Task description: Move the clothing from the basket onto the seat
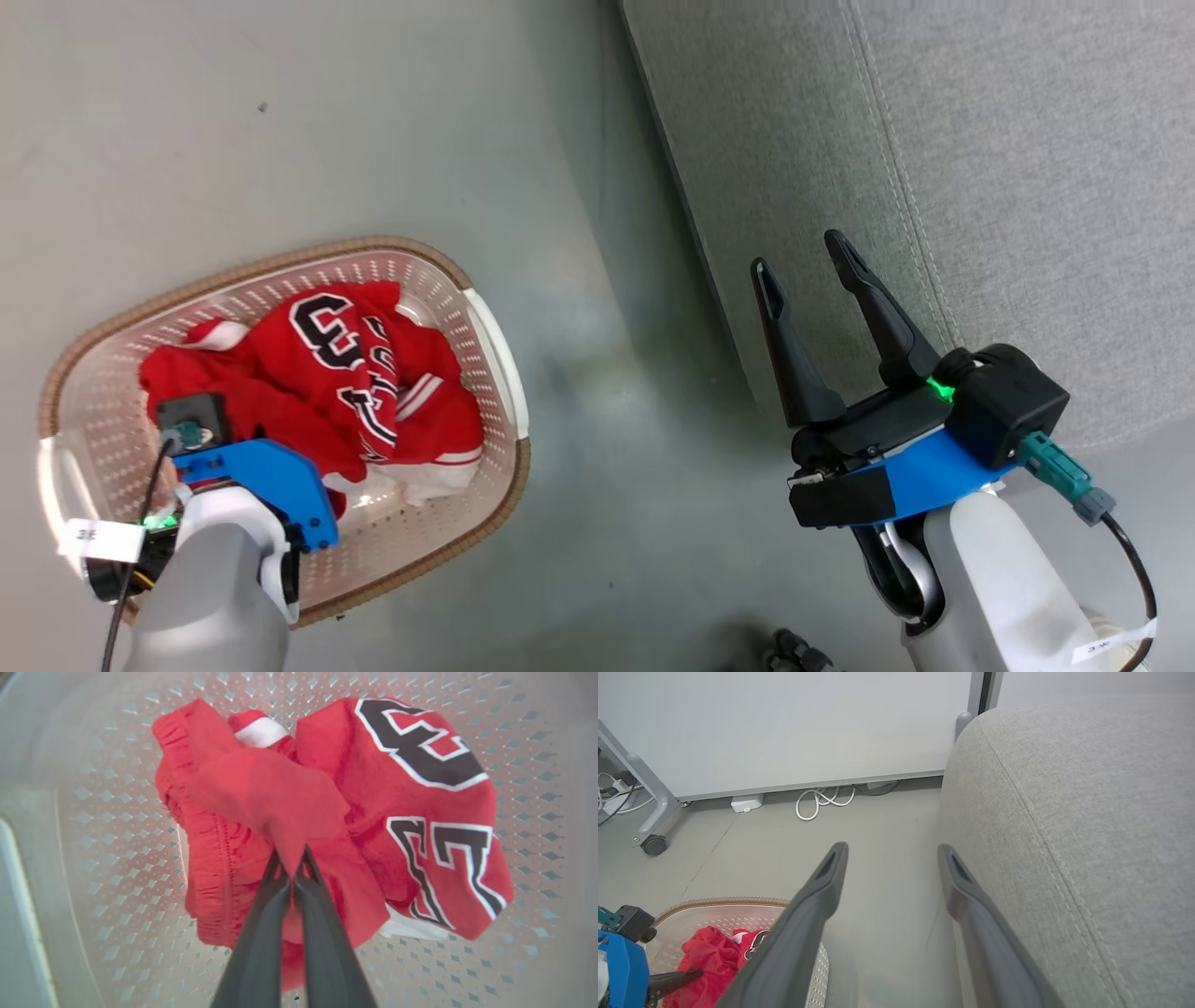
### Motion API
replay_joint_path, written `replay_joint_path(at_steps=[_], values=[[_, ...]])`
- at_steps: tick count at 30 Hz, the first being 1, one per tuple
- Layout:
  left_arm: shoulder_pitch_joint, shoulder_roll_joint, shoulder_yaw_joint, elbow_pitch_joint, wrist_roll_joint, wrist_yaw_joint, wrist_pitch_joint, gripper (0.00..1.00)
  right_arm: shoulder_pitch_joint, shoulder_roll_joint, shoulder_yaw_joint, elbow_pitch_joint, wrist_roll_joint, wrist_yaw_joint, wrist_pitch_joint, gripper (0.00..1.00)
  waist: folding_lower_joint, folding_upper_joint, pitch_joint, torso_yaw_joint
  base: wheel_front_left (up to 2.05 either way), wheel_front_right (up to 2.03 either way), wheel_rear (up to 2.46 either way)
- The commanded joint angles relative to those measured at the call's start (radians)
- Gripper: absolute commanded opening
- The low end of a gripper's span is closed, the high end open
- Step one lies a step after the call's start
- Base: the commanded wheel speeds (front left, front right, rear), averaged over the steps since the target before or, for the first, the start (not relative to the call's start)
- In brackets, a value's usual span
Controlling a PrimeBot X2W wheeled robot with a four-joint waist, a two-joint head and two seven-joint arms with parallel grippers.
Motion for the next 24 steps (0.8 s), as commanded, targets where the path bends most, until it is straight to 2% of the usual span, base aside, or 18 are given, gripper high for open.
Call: replay_joint_path(at_steps=[1, 11, 15, 21, 24], values=[[0.002, -0.008, -0.02, 0.008, 0.019, -0.009, -0.009, 0.0, -0.003, -0.002, -0.004, 0.007, -0.012, 0.0, -0.004, 1.0, 0.0, 0.0, -0.05, 0.028, 0.0, 0.0, 0.0], [0.057, -0.078, -0.1, 0.033, 0.042, -0.084, -0.041, 0.0, 0.041, -0.002, -0.019, 0.055, -0.058, 0.0, -0.004, 1.0, 0.0, 0.0, -0.265, 0.107, 0.0, 0.0, 0.0], [0.074, -0.093, -0.134, 0.037, 0.046, -0.117, -0.054, 0.0, 0.073, -0.003, -0.037, 0.076, -0.077, 0.0, -0.004, 1.0, 0.0, 0.0, -0.354, 0.141, 0.0, 0.0, 0.0], [0.07, -0.103, -0.188, 0.025, 0.045, -0.154, -0.067, 0.0, 0.116, -0.002, -0.055, 0.096, -0.095, 0.0, -0.004, 1.0, 0.0, 0.0, -0.425, 0.187, 0.0, 0.0, 0.0], [0.082, -0.104, -0.275, -0.044, 0.001, -0.179, -0.073, 0.0, 0.147, -0.002, -0.071, 0.108, -0.109, 0.0, -0.004, 1.0, 0.0, 0.0, -0.471, 0.221, 0.0, 0.0, 0.0]])
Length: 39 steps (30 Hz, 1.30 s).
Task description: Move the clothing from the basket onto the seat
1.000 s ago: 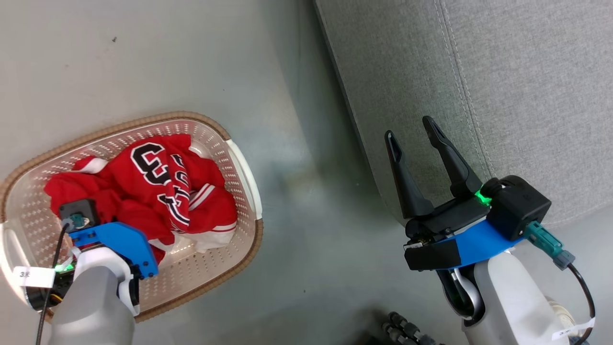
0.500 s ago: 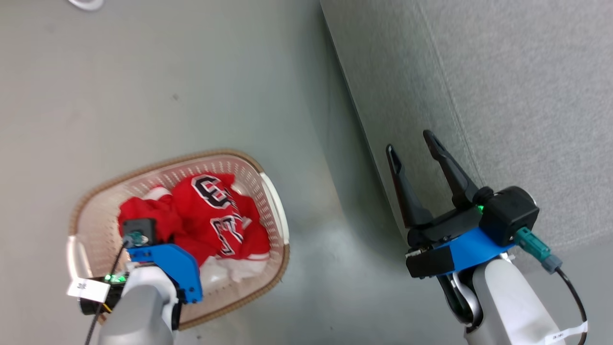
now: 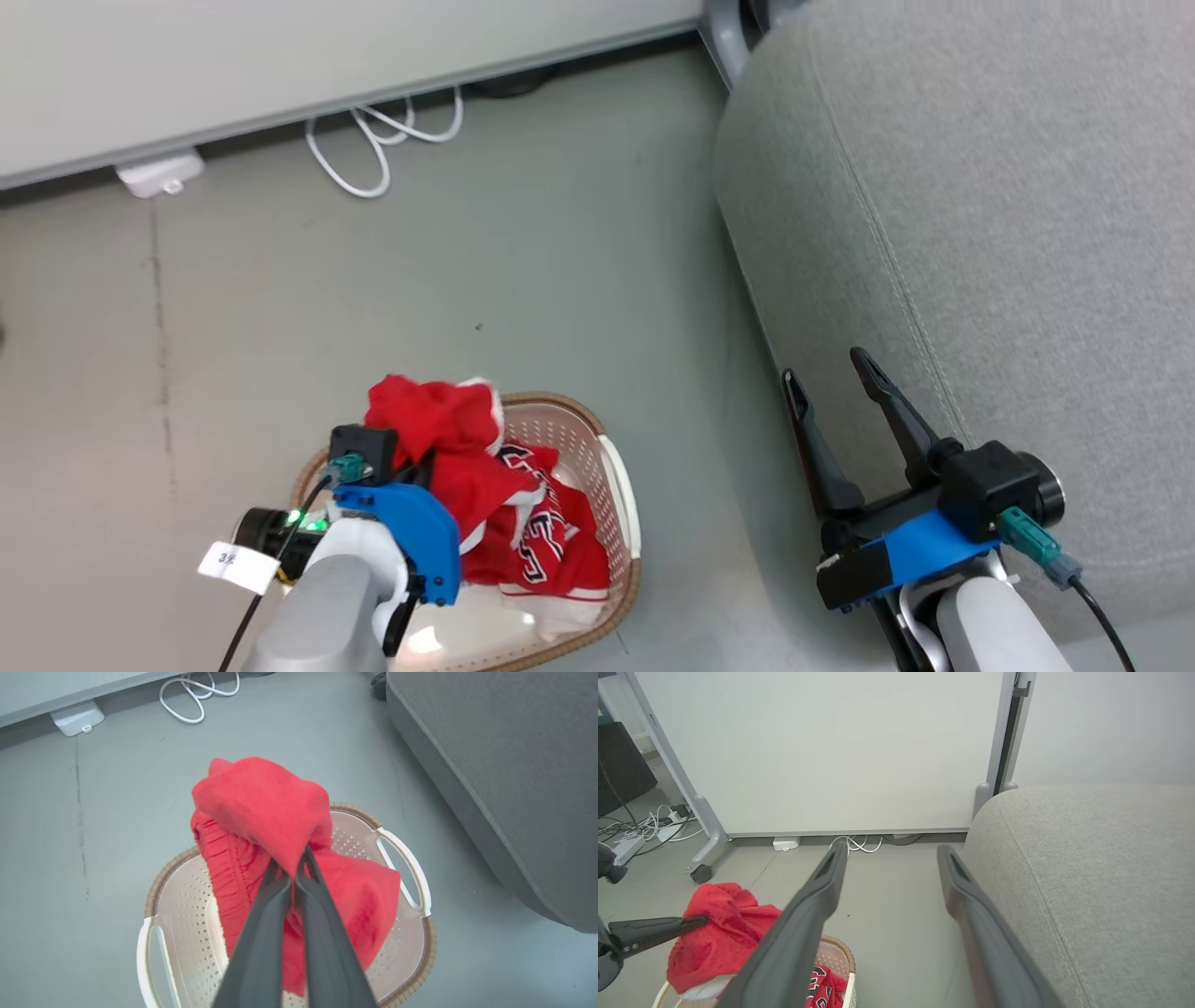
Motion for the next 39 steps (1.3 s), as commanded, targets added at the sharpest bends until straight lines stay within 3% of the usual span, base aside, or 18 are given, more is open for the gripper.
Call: replay_joint_path(at_steps=[1, 10, 19, 29, 39], values=[[0.015, -0.001, -0.03, -0.028, -0.02, -0.005, -0.006, 0.0, 0.015, -0.003, -0.003, 0.003, -0.005, 0.0, -0.004, 1.0, 0.0003, -0.0001, -0.052, 0.047, 0.0, 0.0, 0.0], [0.01, -0.001, -0.251, -0.252, -0.179, -0.007, -0.006, 0.0, 0.057, -0.003, -0.016, 0.013, -0.029, 0.0, -0.004, 1.0, 0.0003, -0.0001, -0.126, 0.096, 0.0, 0.0, 0.0], [-0.06, -0.001, -0.368, -0.39, -0.257, -0.007, -0.011, 0.0, 0.081, -0.003, -0.019, 0.022, -0.043, 0.0, -0.004, 1.0, 0.0003, -0.0001, -0.167, 0.135, 0.0, 0.0, 0.0], [-0.163, -0.001, -0.419, -0.49, -0.317, 0.024, 0.007, 0.0, 0.087, -0.003, -0.008, 0.033, -0.038, 0.0, -0.004, 1.0, 0.0003, -0.0001, -0.187, 0.163, 0.0, 0.0, 0.0], [-0.158, -0.001, -0.435, -0.505, -0.324, 0.044, -0.002, 0.0, 0.096, -0.003, -0.009, 0.039, -0.039, 0.0, -0.004, 1.0, 0.0003, -0.0001, -0.209, 0.168, 0.0, 0.0, 0.0]])
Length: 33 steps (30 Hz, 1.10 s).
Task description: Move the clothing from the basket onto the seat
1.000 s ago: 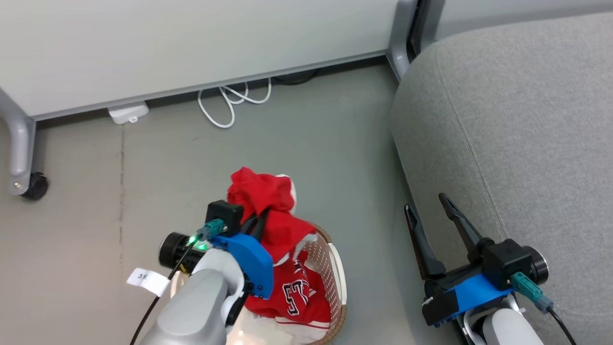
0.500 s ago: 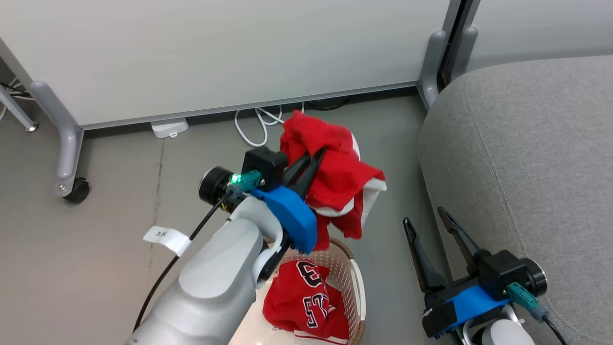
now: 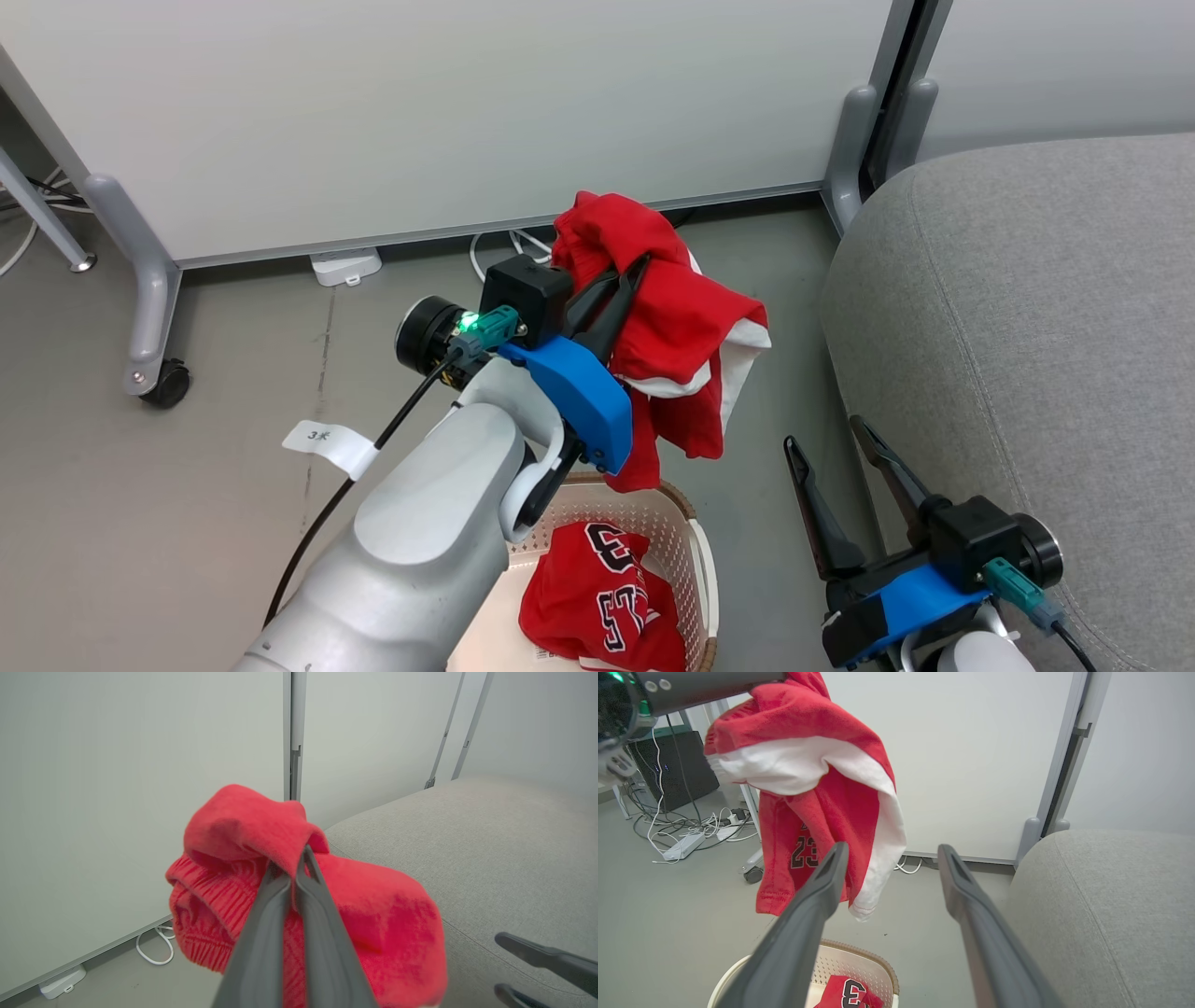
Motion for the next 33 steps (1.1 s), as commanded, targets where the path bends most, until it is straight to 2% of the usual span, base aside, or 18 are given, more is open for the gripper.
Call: replay_joint_path(at_steps=[1, 12, 22, 32, 33], values=[[0.003, 0.001, -0.002, -0.004, 0.0, 0.007, -0.006, 0.0, 0.007, -0.003, -0.003, 0.001, -0.004, 0.0, -0.004, 1.0, 0.0001, -0.0001, 0.0, 0.0, 0.0, 0.0, 0.0], [0.027, 0.002, -0.035, -0.046, 0.001, 0.007, 0.007, 0.0, -0.109, -0.003, 0.005, 0.069, -0.081, 0.0, 0.044, 1.0, 0.0001, -0.0001, 0.007, 0.002, 0.0, 0.0, 0.0], [0.041, 0.001, -0.072, -0.087, -0.006, 0.005, 0.029, 0.0, -0.267, -0.003, 0.037, 0.232, -0.13, 0.0, 0.091, 1.0, 0.0001, -0.0001, 0.008, 0.02, 0.0, 0.0, 0.0], [0.046, 0.002, -0.093, -0.122, -0.014, 0.003, 0.039, 0.0, -0.372, -0.014, 0.105, 0.361, -0.072, 0.0, 0.078, 1.0, 0.0001, -0.0001, 0.006, 0.033, 0.0, 0.0, 0.0], [0.046, 0.004, -0.093, -0.123, -0.015, 0.005, 0.039, 0.0, -0.379, -0.015, 0.104, 0.368, -0.058, 0.0, 0.073, 0.31, 0.0001, -0.0001, 0.005, 0.033, 0.0, 0.0, 0.0]])
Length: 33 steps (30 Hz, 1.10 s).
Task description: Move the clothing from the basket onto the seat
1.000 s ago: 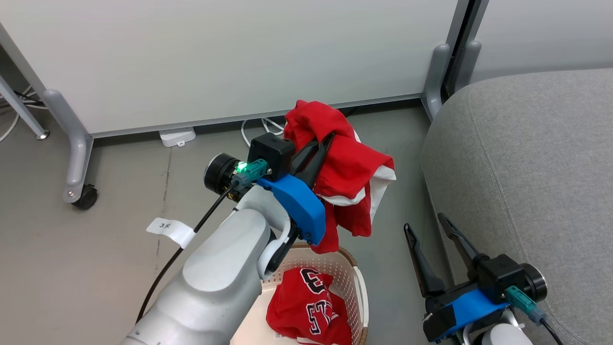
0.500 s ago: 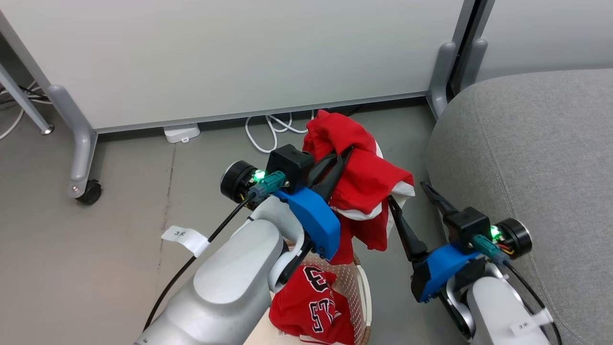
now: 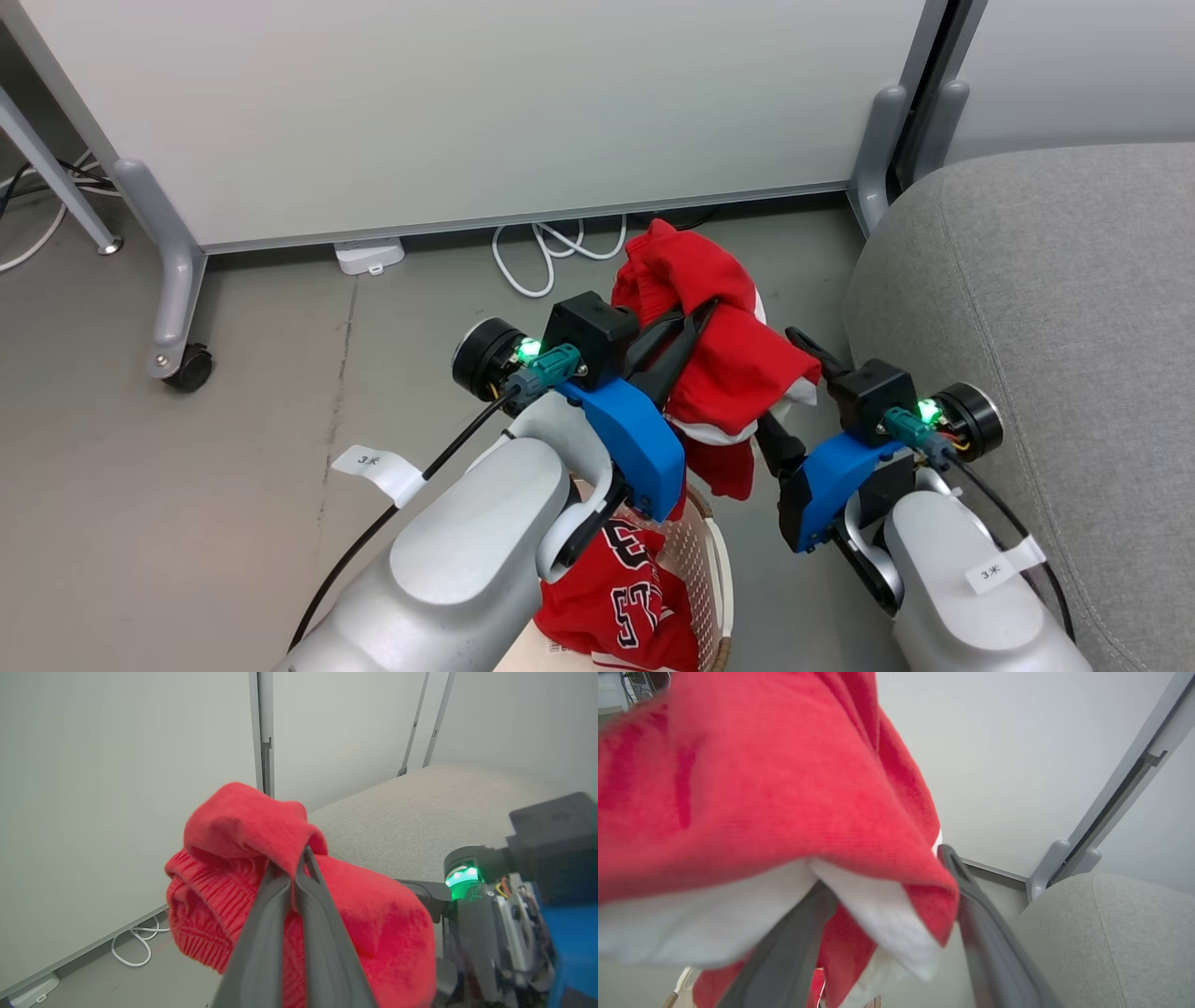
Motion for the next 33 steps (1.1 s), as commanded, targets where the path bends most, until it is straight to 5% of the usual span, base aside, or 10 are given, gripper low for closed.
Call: replay_joint_path(at_steps=[1, 22, 24, 25, 26, 33], values=[[0.006, 0.004, -0.001, -0.004, -0.006, 0.001, 0.0, 0.0, -0.019, -0.005, 0.001, 0.01, 0.018, 0.0, -0.006, 0.01, -0.0001, -0.0001, -0.001, 0.0, 0.0, 0.0, 0.0], [0.01, 0.019, -0.006, -0.005, -0.023, 0.022, 0.01, 0.0, -0.036, 0.002, 0.058, 0.073, 0.112, 0.0, -0.047, 0.0, -0.0001, -0.0001, -0.011, -0.011, 0.0, 0.0, 0.0], [0.011, 0.019, -0.008, -0.005, -0.024, 0.026, 0.013, 0.48, -0.037, 0.002, 0.061, 0.075, 0.119, 0.0, -0.048, 0.0, -0.0001, -0.0001, -0.013, -0.011, 0.0, 0.0, 0.0], [0.012, 0.02, -0.008, -0.005, -0.025, 0.026, 0.013, 0.94, -0.037, 0.002, 0.062, 0.076, 0.121, 0.0, -0.049, 0.0, -0.0001, -0.0001, -0.013, -0.011, 0.0, 0.0, 0.0], [0.012, 0.02, -0.009, -0.006, -0.025, 0.028, 0.013, 1.0, -0.037, 0.002, 0.064, 0.077, 0.122, 0.0, -0.05, 0.0, -0.0001, -0.0001, -0.014, -0.011, 0.0, 0.0, 0.0], [0.021, 0.025, -0.008, -0.01, -0.034, 0.031, 0.011, 1.0, -0.038, -0.002, 0.069, 0.078, 0.127, 0.0, -0.055, 0.0, -0.0001, -0.0001, -0.018, -0.014, 0.0, 0.0, 0.0]])
